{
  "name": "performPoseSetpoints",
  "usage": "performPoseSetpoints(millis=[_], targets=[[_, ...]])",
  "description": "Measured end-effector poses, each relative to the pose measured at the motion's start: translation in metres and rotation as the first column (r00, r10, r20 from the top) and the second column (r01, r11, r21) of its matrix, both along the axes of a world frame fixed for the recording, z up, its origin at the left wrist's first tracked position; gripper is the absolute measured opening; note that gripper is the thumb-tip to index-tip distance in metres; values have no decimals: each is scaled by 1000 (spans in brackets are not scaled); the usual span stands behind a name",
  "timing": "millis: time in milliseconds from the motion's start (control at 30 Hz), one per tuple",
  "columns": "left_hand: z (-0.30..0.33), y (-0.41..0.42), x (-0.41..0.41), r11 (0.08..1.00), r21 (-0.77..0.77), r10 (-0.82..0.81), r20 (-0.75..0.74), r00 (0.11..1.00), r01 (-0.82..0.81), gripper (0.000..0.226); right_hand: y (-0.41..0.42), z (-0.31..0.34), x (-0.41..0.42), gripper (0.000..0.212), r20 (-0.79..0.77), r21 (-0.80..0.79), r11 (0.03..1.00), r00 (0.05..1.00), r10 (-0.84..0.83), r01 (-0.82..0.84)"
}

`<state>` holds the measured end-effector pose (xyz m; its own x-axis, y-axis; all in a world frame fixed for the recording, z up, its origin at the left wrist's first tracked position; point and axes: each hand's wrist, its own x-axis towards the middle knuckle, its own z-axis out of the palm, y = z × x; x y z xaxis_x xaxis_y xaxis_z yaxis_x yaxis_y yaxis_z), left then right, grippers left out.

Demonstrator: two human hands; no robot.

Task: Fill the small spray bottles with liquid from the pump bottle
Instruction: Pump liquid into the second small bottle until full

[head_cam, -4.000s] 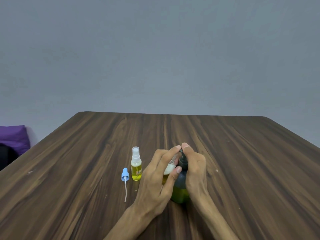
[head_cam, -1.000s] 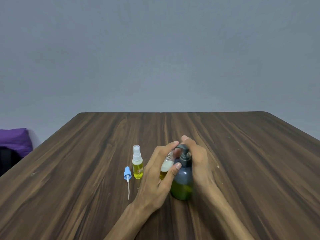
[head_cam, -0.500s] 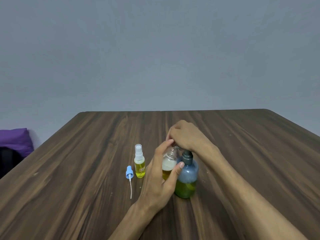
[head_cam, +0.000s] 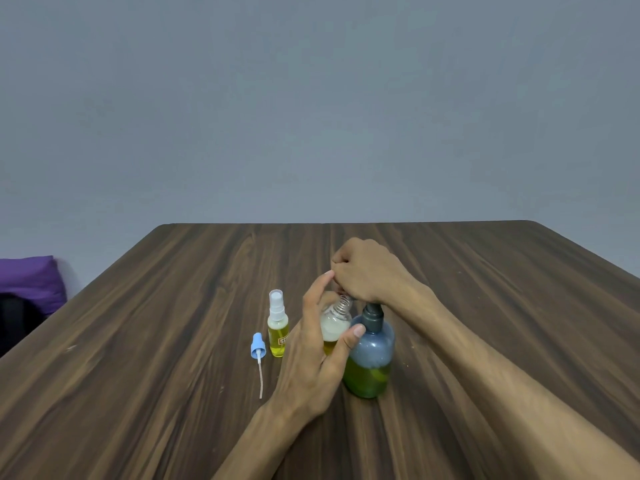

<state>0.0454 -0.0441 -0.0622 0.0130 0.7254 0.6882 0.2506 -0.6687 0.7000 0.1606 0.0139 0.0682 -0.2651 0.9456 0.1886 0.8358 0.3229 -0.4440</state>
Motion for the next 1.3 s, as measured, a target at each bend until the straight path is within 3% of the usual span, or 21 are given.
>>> performPoseSetpoints(millis=[233,633,767,900,1033,1167,1300], targets=[[-2,-1,1,999,-25,-35,4,999,36,75,-2,-1,-1,30,78,-6,1000,997,9,-9],[-6,2,-3,999,-29,21,-51,998,-23,76,-1,3,-4,32,106,158,987,994,18,-34],[-2,0,-1,999,-39,-4,-45,999,2,74,-3,-2,-3,24,171,113,993,985,8,-27],[-3,-1,-1,1000,-20,12,-56,998,-13,74,-1,3,-2,34,63,150,989,998,-2,-7],[-2,-1,0,999,-35,3,-50,999,-4,74,-5,-4,-3,24,162,128,992,987,-14,-6],[-4,-1,-1,999,-33,20,-67,998,-22,75,-1,5,0,31,70,141,990,998,-12,2],[-1,-2,0,999,-37,-7,-52,999,5,73,-4,-3,-2,24,145,121,993,989,-2,-16]])
